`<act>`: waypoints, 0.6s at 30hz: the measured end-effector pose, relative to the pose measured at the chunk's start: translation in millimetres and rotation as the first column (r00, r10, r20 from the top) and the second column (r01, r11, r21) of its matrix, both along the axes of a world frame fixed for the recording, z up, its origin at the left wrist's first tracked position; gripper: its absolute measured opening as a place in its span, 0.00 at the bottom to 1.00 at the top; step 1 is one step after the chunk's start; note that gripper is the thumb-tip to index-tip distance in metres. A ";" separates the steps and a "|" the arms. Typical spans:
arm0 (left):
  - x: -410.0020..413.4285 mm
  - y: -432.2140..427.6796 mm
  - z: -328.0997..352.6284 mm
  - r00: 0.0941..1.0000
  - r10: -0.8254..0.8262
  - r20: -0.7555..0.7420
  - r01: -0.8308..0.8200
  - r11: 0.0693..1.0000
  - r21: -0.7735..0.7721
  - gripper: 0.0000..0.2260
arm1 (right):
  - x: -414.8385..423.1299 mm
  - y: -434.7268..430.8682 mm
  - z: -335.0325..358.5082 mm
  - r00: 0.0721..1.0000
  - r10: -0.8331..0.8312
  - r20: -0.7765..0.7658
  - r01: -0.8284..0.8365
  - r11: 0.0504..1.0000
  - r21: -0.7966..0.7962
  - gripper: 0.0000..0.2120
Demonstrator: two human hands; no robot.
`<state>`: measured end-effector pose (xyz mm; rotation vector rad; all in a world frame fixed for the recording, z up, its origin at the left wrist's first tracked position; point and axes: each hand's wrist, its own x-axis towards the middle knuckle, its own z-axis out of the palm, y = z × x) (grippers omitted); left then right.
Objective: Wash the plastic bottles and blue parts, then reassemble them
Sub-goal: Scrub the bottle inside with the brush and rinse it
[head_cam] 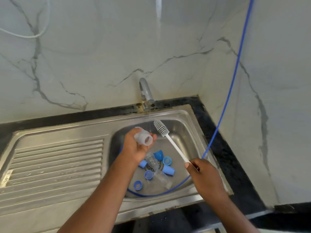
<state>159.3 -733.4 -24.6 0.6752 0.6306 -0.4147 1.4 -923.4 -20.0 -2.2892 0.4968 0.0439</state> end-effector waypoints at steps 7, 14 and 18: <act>-51.4 -82.7 -18.8 0.961 -0.252 -0.116 0.250 0.968 -0.034 0.11 | -41.2 -64.0 -30.6 0.985 -0.173 -0.027 0.163 0.963 -0.215 0.11; -73.8 -122.3 -19.4 0.923 -0.351 -0.160 0.356 0.934 0.003 0.15 | -93.1 -106.1 -57.4 0.924 -0.366 -0.115 0.318 0.898 -0.306 0.08; -77.5 -123.4 -22.9 0.913 -0.369 -0.175 0.373 0.928 -0.011 0.19 | -71.6 -116.3 -65.1 0.931 -0.346 -0.114 0.275 0.873 -0.401 0.04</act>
